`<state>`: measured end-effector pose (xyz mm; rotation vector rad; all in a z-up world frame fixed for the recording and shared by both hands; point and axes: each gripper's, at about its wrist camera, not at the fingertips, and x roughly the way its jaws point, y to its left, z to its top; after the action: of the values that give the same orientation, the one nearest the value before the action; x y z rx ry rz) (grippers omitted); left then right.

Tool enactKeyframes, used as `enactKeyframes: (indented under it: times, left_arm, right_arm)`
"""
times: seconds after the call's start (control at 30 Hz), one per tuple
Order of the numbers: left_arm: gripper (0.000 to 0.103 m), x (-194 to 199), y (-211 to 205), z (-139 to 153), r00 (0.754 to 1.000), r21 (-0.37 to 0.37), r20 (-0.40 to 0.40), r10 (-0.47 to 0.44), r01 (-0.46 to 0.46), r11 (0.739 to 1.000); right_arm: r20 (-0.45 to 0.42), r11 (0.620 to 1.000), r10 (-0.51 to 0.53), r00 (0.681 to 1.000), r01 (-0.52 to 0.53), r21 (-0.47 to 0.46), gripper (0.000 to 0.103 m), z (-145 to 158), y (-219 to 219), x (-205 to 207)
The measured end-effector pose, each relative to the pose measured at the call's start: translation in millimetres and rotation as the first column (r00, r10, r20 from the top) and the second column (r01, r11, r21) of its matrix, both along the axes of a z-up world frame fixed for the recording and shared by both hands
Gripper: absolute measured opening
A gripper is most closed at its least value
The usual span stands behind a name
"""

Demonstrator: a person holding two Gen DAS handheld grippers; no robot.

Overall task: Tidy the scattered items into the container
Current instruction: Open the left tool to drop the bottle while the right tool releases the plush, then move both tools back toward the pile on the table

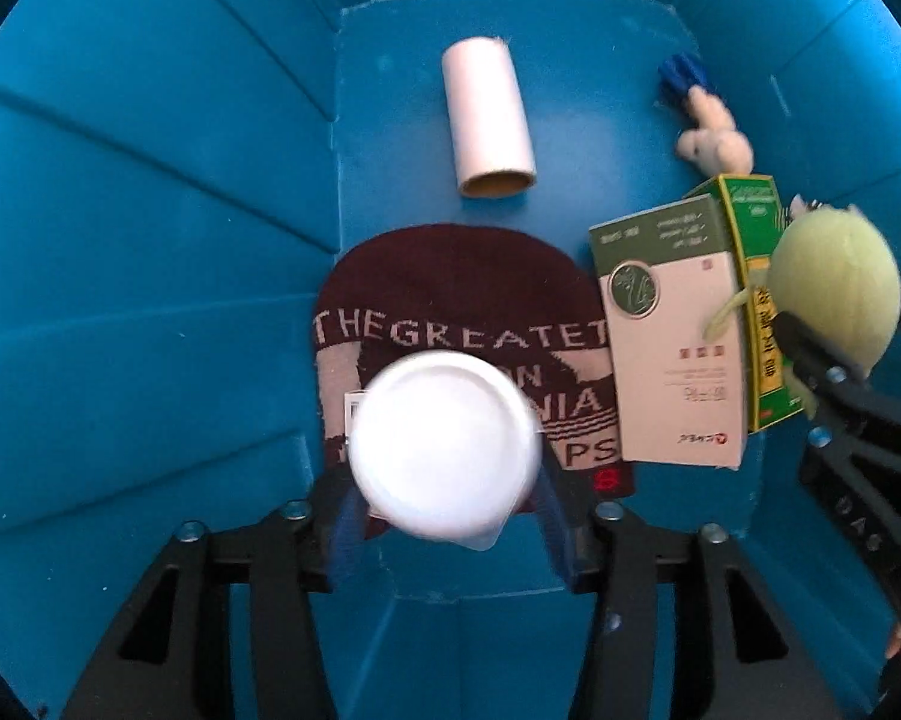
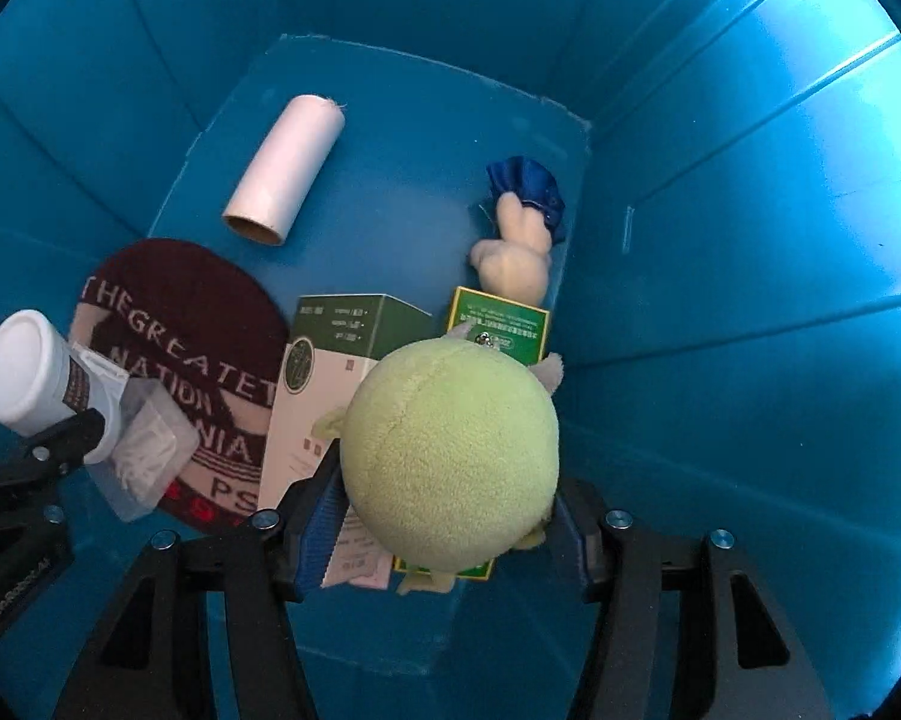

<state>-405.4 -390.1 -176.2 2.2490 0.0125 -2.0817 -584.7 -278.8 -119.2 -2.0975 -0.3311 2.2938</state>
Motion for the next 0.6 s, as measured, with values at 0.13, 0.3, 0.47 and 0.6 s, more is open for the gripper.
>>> enactKeyframes:
  times: [0.13, 0.3, 0.47, 0.6]
  left_arm:
    - [0.07, -2, 2, 0, 1.0, -0.014, -0.005, -0.002, 0.002, 1.0]
    - [0.07, -1, 3, 1, 1.0, -0.027, -0.007, -0.004, 0.004, 1.0]
    - [0.07, 2, -11, 7, 1.0, -0.034, -0.011, -0.003, 0.003, 0.999]
    - [0.07, 1, -11, 9, 1.0, -0.037, -0.014, -0.008, 0.007, 0.999]
  right_arm:
    - [0.006, 1.0, 0.008, 1.0, -0.008, -0.001, 0.06, 1, -3, -6]
    - [0.009, 1.0, 0.01, 1.0, -0.01, 0.014, 0.083, 2, -5, -9]
    - [0.014, 0.999, 0.015, 1.0, -0.015, 0.033, 0.099, 1, -5, -10]
    - [0.045, 0.999, 0.024, 0.999, -0.026, 0.038, 0.102, -6, -6, -9]
